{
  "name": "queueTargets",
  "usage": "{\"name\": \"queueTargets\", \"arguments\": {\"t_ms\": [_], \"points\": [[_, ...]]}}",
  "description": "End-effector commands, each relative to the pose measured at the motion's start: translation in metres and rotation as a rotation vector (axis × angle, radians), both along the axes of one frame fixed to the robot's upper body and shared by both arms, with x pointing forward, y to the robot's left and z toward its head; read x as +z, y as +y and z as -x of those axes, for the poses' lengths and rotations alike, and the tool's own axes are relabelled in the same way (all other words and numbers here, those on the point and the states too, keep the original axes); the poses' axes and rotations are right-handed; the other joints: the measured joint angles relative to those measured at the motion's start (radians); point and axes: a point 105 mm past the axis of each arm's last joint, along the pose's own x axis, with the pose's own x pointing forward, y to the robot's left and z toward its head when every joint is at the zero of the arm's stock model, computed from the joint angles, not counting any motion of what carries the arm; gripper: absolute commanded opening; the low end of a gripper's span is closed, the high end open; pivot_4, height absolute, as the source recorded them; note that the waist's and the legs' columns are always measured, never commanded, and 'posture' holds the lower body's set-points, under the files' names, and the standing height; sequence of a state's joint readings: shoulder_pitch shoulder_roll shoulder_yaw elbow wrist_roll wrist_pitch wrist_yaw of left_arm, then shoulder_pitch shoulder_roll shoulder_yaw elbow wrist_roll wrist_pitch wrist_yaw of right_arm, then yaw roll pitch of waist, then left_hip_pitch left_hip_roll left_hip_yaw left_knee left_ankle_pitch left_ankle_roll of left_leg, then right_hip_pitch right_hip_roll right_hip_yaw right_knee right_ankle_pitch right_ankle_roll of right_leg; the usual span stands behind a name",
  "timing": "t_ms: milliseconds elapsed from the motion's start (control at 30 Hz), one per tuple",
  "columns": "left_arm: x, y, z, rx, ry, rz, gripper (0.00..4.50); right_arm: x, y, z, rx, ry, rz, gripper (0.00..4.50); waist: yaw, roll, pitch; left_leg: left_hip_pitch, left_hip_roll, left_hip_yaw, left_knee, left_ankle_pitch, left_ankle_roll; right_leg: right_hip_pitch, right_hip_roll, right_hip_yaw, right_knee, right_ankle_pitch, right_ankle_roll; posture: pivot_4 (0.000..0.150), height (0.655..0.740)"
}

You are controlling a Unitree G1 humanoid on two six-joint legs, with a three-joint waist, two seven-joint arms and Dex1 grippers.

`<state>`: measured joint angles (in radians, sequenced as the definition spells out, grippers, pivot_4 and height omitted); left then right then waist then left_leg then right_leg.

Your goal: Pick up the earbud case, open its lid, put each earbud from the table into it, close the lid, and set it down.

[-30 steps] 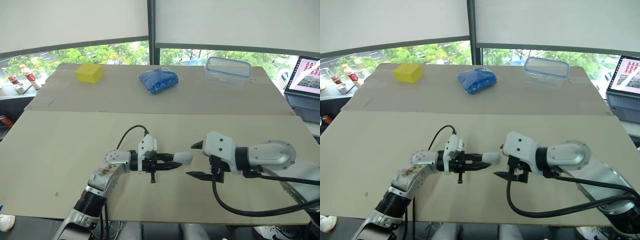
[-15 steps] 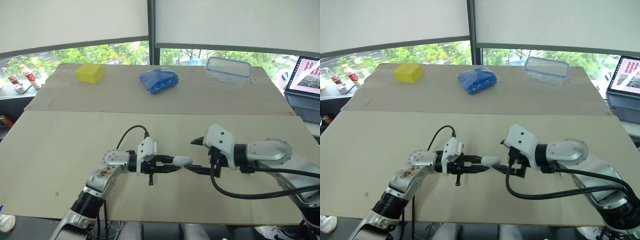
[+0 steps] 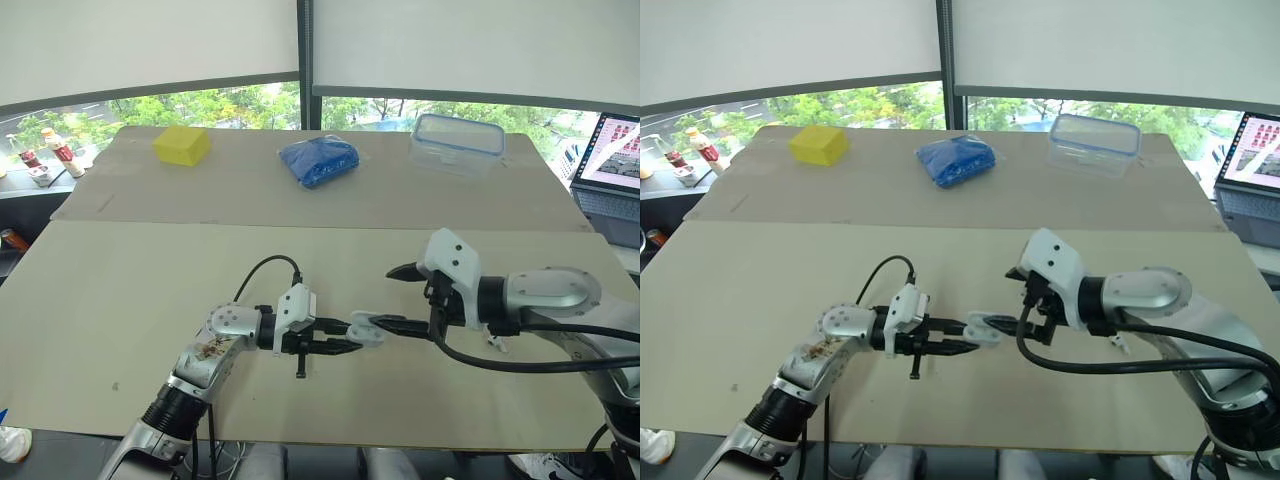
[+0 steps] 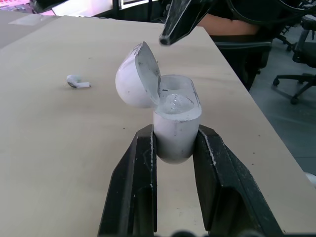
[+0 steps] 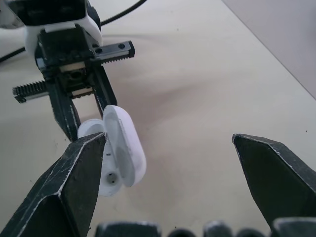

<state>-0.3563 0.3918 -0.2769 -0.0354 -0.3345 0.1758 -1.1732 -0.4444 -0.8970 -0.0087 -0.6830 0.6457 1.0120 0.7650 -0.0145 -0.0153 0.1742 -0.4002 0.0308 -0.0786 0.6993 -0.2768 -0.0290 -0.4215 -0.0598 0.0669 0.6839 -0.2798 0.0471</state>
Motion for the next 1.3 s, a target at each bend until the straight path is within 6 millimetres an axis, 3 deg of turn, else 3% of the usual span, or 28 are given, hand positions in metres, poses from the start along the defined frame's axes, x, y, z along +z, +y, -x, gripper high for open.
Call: {"name": "queueTargets", "arguments": {"t_ms": [33, 200, 333, 500, 700, 900, 1033, 1133, 1300], "points": [[0.009, 0.012, -0.009, 0.095, -0.006, 0.061, 0.54, 0.016, -0.01, 0.007, -0.02, -0.102, -0.027, 4.5, 0.001, 0.0, 0.0, 0.0, 0.0, 0.0, 0.0, 0.0, 0.0, 0.0, 0.0, 0.0, 0.0, 0.0, 0.0, 0.15, 0.6797], [0.008, 0.038, -0.013, 0.249, 0.035, 0.13, 0.54, 0.002, -0.034, 0.01, -0.188, -0.273, -0.112, 4.5, 0.002, -0.001, -0.001, 0.0, 0.0, 0.0, 0.0, 0.0, 0.0, 0.0, 0.0, 0.0, 0.0, 0.0, 0.0, 0.15, 0.6797], [0.003, 0.058, -0.017, 0.362, 0.039, 0.143, 0.54, -0.019, -0.056, 0.02, -0.375, -0.297, -0.255, 4.5, 0.001, -0.001, -0.001, 0.001, 0.0, 0.0, 0.0, 0.0, 0.0, 0.0, 0.0, 0.0, 0.001, 0.0, 0.0, 0.15, 0.6797], [0.004, 0.071, -0.025, 0.487, -0.014, 0.175, 0.54, -0.046, -0.096, 0.045, -0.562, -0.381, -0.213, 4.5, 0.001, 0.0, -0.002, 0.002, 0.0, 0.0, 0.0, 0.0, 0.0, 0.002, 0.0, 0.001, 0.002, 0.0, 0.0, 0.15, 0.6797], [0.011, 0.079, -0.035, 0.557, -0.068, 0.2, 0.54, -0.08, -0.149, 0.088, -0.774, -0.29, -0.154, 4.5, 0.001, 0.001, -0.002, 0.004, 0.0, 0.001, -0.001, 0.0, 0.0, 0.003, 0.0, 0.001, 0.002, 0.0, 0.0, 0.15, 0.6797], [0.018, 0.082, -0.04, 0.579, -0.098, 0.209, 0.54, -0.105, -0.18, 0.114, -0.861, -0.194, -0.096, 4.5, -0.005, 0.001, -0.002, 0.007, 0.0, 0.002, -0.001, 0.0, 0.0, 0.005, 0.0, 0.002, 0.002, 0.0, 0.0, 0.15, 0.6797], [0.019, 0.082, -0.039, 0.579, -0.103, 0.203, 0.54, -0.112, -0.19, 0.119, -0.886, -0.161, -0.105, 4.5, -0.004, 0.001, -0.002, 0.013, 0.001, 0.002, -0.003, 0.0, 0.0, 0.012, 0.001, 0.002, 0.001, -0.002, -0.001, 0.15, 0.6797], [0.02, 0.083, -0.039, 0.578, -0.102, 0.2, 0.54, -0.107, -0.185, 0.11, -0.865, -0.182, -0.116, 4.5, -0.004, 0.002, -0.002, 0.015, 0.001, 0.002, -0.004, 0.0, 0.0, 0.014, 0.0, 0.002, 0.001, -0.002, -0.001, 0.15, 0.6797], [0.02, 0.08, -0.037, 0.562, -0.099, 0.19, 0.54, -0.089, -0.144, 0.059, -0.758, -0.232, -0.167, 4.5, -0.017, 0.002, -0.003, 0.016, 0.001, 0.002, -0.003, 0.0, 0.0, 0.016, 0.001, 0.002, 0.001, -0.002, -0.001, 0.15, 0.6797]]}}
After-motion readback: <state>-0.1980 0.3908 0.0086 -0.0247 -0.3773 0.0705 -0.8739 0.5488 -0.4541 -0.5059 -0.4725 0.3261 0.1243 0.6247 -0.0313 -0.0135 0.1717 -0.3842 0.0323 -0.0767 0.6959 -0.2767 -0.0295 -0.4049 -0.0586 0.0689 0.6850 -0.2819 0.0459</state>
